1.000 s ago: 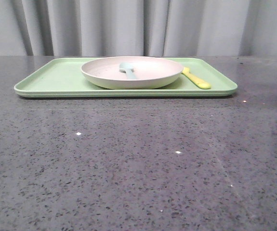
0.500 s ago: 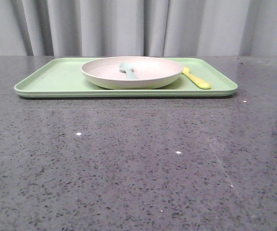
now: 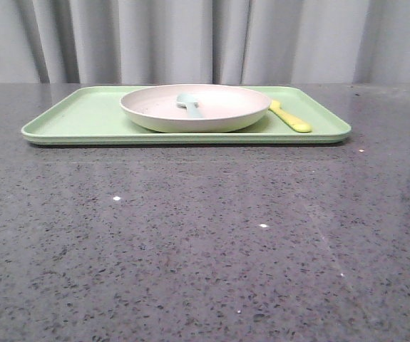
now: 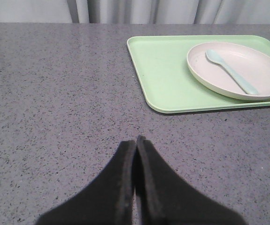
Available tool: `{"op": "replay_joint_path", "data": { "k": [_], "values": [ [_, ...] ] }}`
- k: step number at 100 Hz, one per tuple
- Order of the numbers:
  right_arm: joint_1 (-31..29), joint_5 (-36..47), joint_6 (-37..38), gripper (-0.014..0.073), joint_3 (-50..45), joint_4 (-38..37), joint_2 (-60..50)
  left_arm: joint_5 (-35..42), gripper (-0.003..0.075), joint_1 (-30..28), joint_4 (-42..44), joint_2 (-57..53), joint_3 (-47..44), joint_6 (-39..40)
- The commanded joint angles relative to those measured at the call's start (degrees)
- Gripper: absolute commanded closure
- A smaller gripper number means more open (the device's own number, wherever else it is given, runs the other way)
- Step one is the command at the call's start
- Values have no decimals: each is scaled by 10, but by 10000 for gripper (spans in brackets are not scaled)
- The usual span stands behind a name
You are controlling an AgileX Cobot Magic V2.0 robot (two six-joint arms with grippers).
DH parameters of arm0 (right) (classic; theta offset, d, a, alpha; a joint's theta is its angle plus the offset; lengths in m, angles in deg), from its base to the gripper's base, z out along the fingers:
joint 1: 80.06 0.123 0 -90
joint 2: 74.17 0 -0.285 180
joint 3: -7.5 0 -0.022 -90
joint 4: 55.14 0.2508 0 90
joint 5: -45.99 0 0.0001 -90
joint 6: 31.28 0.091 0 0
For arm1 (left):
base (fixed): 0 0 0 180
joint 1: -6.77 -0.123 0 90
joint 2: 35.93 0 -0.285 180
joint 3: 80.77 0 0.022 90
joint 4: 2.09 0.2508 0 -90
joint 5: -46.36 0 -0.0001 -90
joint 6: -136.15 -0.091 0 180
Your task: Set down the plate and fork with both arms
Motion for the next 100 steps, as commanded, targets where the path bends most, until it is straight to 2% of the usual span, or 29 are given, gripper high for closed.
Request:
{"op": "replay_joint_path", "data": {
  "k": [1, 21, 100],
  "values": [
    [-1, 65, -6, 656, -16, -10, -38, 46, 741, -1, 5, -14, 1, 5],
    [-1, 67, -6, 660, -61, -10, -102, 46, 741, -1, 5, -60, -21, 5],
    [-1, 57, -6, 660, -69, -10, -104, 46, 741, -1, 5, -64, -22, 5]
  ]
}}
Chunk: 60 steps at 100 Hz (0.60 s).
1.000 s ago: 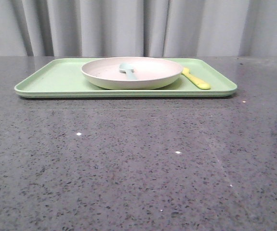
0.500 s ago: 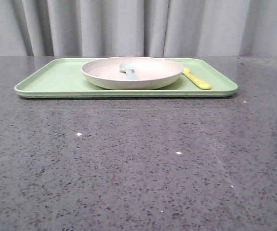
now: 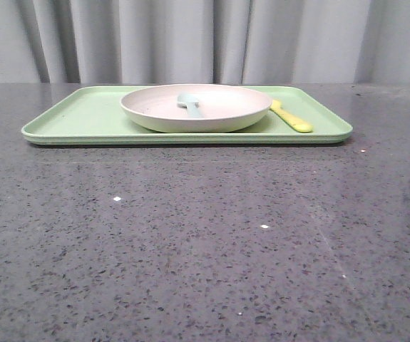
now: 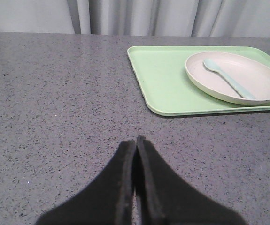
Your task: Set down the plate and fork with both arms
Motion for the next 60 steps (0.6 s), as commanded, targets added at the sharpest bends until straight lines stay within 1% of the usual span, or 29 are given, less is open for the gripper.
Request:
{"op": "replay_joint_path", "data": {
  "k": [1, 19, 31, 48, 60],
  "values": [
    [-1, 41, -5, 660, 12, -9, 6, 46, 741, -1, 4, 8, 13, 5],
    [-1, 41, -5, 660, 12, -9, 6, 40, 741, -1, 4, 8, 13, 5],
    [-1, 41, -5, 660, 12, -9, 6, 61, 741, -1, 8, 8, 12, 5],
    [-1, 41, -5, 660, 12, -9, 6, 160, 741, -12, 19, 8, -34, -14],
    [-1, 41, -5, 660, 12, -9, 6, 222, 741, -52, 15, 8, -76, -27]
  ]
}}
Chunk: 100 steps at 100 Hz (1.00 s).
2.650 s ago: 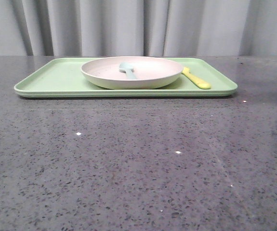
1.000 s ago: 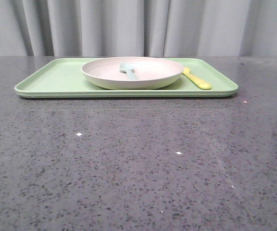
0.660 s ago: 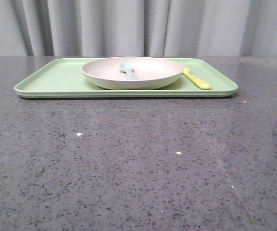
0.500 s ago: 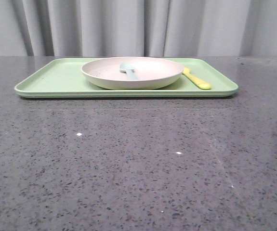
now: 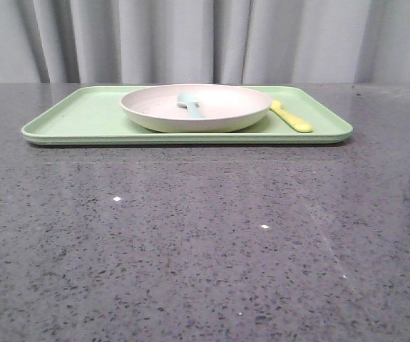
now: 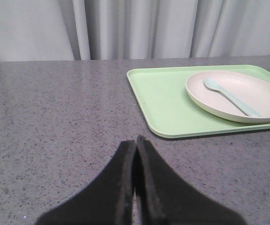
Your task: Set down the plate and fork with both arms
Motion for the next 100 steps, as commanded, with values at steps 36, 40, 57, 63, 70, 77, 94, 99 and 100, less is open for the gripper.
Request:
{"op": "replay_joint_path", "data": {
  "k": [36, 40, 57, 63, 70, 77, 94, 99, 100],
  "values": [
    [-1, 42, -4, 660, 12, -9, 6, 251, 741, -150, -89, -29, -128, -143],
    [-1, 42, -4, 660, 12, -9, 6, 265, 741, -160, -89, -40, -148, -143],
    [-1, 42, -4, 660, 12, -9, 6, 296, 741, -198, -105, -97, -228, -143],
    [-1, 42, -4, 660, 12, -9, 6, 247, 741, -205, -113, -112, -229, -143],
    [-1, 42, -4, 660, 12, -9, 6, 239, 741, -211, -113, -110, -231, -143],
    [-1, 42, -4, 660, 12, -9, 6, 239, 741, -213, -113, -110, -231, -143],
    [-1, 42, -4, 660, 12, -9, 6, 257, 741, -212, -113, -110, -231, -143],
    [-1, 42, -4, 660, 12, -9, 6, 258, 741, -212, -113, -110, -231, -143],
    [-1, 42, -4, 660, 12, -9, 6, 258, 741, -212, -113, -110, -231, -143]
  ]
}}
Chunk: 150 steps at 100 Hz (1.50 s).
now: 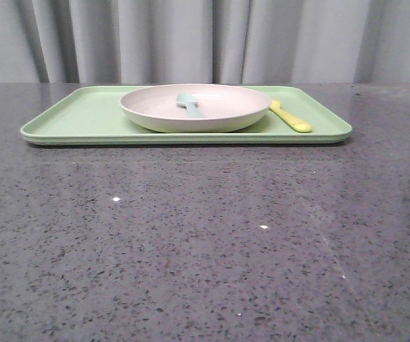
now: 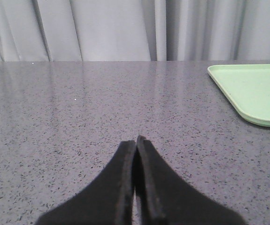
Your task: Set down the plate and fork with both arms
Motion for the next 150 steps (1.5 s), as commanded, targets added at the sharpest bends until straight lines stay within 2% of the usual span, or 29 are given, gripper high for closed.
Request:
{"op": "replay_joint_path", "data": {
  "k": [1, 104, 113, 135, 150],
  "values": [
    [-1, 45, -4, 660, 12, -9, 6, 54, 741, 1, -5, -18, -7, 0],
    [-6, 57, -4, 660, 12, -13, 6, 54, 741, 1, -5, -18, -7, 0],
    [-23, 106, -4, 660, -2, -13, 6, 54, 741, 1, -5, -18, -7, 0],
    [-85, 314, -4, 660, -96, -13, 6, 54, 741, 1, -5, -18, -7, 0],
    [-106, 361, -4, 660, -163, -13, -29, 54, 741, 1, -5, -18, -7, 0]
  ]
}}
